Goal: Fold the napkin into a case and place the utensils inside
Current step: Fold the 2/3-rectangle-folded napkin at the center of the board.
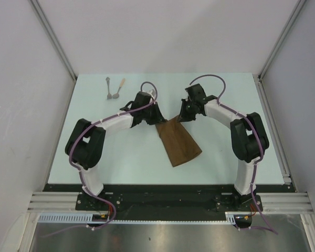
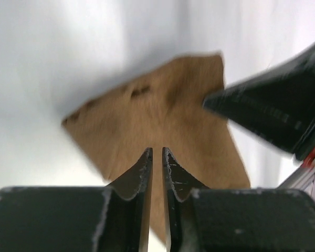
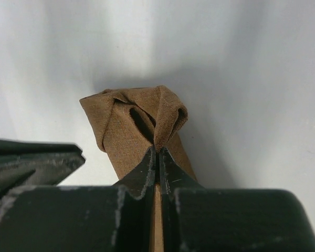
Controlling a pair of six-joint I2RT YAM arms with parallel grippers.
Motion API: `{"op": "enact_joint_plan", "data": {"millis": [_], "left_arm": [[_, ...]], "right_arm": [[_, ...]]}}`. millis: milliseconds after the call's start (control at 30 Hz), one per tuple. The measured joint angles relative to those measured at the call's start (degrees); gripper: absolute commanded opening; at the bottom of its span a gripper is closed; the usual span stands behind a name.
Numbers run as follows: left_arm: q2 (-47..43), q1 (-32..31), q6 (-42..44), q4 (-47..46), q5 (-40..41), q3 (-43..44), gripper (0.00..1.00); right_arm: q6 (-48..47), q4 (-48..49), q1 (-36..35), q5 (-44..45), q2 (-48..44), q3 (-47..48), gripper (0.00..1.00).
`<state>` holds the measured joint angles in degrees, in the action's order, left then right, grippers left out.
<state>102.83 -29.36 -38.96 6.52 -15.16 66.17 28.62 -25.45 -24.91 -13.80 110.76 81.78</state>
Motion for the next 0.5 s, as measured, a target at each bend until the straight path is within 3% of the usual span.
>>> {"op": "enact_joint_plan", "data": {"millis": [200,500], "left_arm": [[8.9,0.3,0.4,0.1,0.0,8.0,0.11],[15.2,0.5,0.5,1.4,-0.2,9.9,0.08]], "right_arm": [[-0.3,0.5,-0.5,0.0,0.3,0.0,0.0],[-0.4,3.3,-4.6,0.0,1.2,-0.3,0.0]]}}
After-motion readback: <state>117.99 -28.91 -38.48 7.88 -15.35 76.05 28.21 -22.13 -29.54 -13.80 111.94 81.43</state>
